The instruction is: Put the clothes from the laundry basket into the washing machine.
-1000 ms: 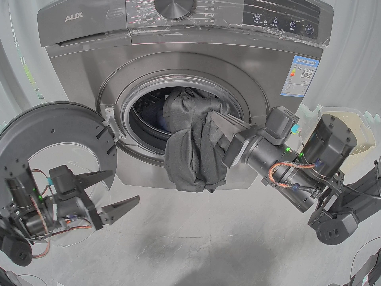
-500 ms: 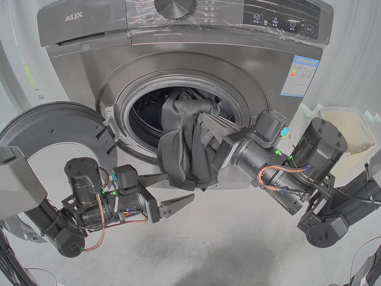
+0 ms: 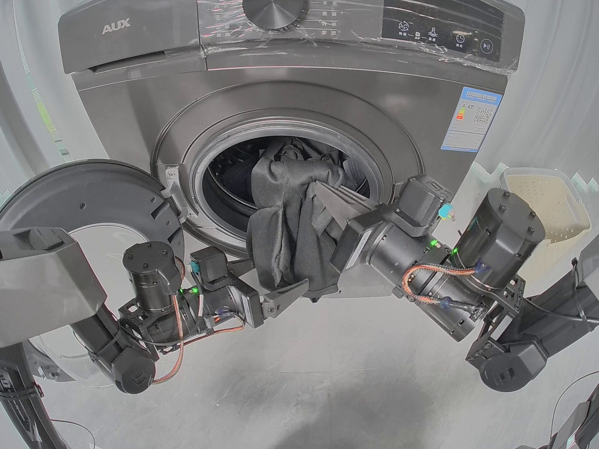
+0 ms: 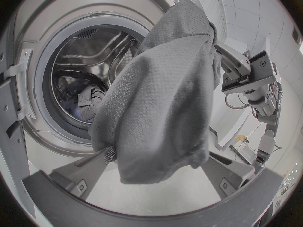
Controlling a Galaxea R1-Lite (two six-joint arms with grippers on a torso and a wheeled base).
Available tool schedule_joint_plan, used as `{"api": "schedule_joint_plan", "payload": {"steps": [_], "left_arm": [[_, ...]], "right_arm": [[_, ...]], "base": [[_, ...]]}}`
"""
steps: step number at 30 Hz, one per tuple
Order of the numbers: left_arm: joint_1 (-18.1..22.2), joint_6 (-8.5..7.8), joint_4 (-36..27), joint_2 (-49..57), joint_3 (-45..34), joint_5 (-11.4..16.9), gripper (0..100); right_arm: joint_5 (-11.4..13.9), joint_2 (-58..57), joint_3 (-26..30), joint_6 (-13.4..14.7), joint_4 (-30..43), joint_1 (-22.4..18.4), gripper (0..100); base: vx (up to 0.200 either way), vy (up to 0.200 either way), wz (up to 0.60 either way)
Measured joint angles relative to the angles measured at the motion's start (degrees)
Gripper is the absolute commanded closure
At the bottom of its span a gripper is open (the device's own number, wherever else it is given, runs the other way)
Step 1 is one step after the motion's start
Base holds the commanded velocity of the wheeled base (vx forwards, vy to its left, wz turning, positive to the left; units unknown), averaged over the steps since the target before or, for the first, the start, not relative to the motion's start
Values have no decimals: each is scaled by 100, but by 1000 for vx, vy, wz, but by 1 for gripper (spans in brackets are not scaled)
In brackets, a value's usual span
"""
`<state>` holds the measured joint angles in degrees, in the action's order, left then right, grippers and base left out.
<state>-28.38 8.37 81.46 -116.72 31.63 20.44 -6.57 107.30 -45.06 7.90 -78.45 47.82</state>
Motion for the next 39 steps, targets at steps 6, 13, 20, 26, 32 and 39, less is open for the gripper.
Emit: {"api": "schedule_joint_plan", "payload": {"steps": [6, 13, 20, 26, 32, 39], "left_arm": [[82, -11, 121, -9, -7, -118, 0], [118, -23, 218, -34, 22, -305, 0], [90, -30, 254, -56, 107, -373, 100], [38, -26, 517, -61, 149, -356, 100], [-33, -37, 714, 20, -83, -327, 100], [-191, -26, 734, 650, -716, -268, 100]], "right_arm": [[0, -20, 30, -44, 2, -39, 100], [-2, -44, 99, -84, 0, -59, 100], [-2, -57, 118, -82, 0, -67, 100], [0, -61, 154, -79, -5, -65, 100], [1, -55, 239, -79, -5, -59, 100], [11, 2, 355, -79, -5, -89, 100]], "base": [[0, 0, 0], [0, 0, 0], [0, 0, 0], [0, 0, 0], [0, 0, 0], [0, 0, 0]]}}
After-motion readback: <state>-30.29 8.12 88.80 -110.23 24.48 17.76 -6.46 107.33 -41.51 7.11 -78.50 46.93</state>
